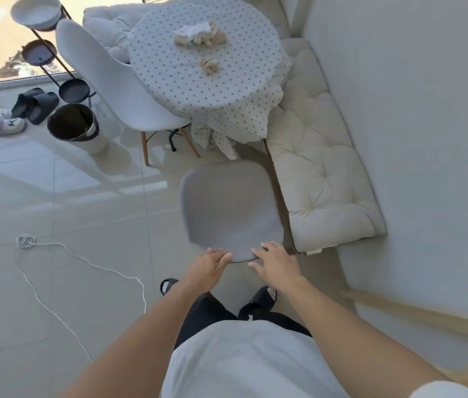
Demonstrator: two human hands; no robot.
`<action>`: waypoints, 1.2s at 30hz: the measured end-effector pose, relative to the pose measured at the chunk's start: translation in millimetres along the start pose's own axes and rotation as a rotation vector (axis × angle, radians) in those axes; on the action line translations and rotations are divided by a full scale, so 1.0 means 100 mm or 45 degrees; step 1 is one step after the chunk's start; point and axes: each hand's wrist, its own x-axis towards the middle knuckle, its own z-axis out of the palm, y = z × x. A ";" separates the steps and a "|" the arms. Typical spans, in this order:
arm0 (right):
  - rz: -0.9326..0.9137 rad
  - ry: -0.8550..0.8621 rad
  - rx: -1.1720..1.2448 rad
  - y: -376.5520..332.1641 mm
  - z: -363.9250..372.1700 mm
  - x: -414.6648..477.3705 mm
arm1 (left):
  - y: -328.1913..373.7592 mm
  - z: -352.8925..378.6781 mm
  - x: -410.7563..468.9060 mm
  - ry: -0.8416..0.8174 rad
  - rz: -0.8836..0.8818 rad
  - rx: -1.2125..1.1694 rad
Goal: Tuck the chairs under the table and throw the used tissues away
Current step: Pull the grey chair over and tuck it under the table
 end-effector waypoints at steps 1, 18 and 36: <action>-0.011 -0.022 -0.034 0.02 0.01 0.01 | 0.03 0.09 -0.02 0.020 -0.001 -0.014; 0.117 0.065 -0.051 0.10 -0.15 0.41 | -0.10 0.19 0.39 0.329 0.093 0.649; 0.137 -0.039 -0.192 -0.44 -0.69 1.23 | -0.10 -0.86 1.25 0.192 0.095 0.531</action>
